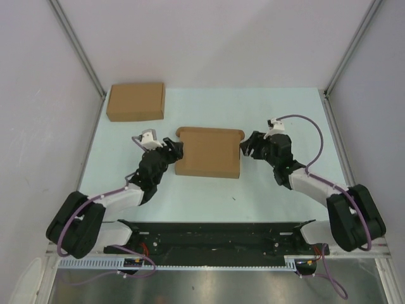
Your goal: Fold the paper box
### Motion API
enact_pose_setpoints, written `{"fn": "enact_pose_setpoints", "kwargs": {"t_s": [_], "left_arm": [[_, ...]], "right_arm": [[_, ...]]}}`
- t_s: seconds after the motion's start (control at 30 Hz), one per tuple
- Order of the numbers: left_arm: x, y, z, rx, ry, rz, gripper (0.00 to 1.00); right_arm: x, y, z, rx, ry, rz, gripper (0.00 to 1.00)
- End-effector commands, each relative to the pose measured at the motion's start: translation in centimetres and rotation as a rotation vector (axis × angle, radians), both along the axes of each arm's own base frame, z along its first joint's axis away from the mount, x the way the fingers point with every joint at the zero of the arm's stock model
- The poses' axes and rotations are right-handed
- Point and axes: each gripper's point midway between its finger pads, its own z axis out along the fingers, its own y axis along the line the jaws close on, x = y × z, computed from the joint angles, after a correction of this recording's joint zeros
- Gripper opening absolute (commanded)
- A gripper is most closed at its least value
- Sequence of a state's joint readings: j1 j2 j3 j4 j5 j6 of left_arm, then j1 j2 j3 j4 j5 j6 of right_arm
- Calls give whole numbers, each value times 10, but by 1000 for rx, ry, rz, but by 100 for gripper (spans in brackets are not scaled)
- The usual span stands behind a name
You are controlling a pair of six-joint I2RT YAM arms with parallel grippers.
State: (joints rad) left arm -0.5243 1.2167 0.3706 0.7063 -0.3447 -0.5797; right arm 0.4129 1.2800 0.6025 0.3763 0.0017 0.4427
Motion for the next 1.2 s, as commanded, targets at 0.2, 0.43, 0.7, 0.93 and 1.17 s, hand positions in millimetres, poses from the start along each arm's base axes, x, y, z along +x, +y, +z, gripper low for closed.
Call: {"fn": "enact_pose_setpoints", "kwargs": {"t_s": [0.2,0.43,0.7,0.93,1.17], "left_arm": [[28,-16,-32,-54,147,-101,72],[45,-25,-46,-91,190,-133,71],[55,-29,-61,-119,223,-149,63],[58,-43,-56,-136,191,-225,40],[60,-52,-33,-154,90,-284,33]], "right_arm": [[33,31,-19,161,92,107,66],[53,35,-38,153,118,100,66],[69,39,-52,129,140,98,62],[73,47,-57,92,136,112,43],[73,51,-45,22,71,107,34]]}}
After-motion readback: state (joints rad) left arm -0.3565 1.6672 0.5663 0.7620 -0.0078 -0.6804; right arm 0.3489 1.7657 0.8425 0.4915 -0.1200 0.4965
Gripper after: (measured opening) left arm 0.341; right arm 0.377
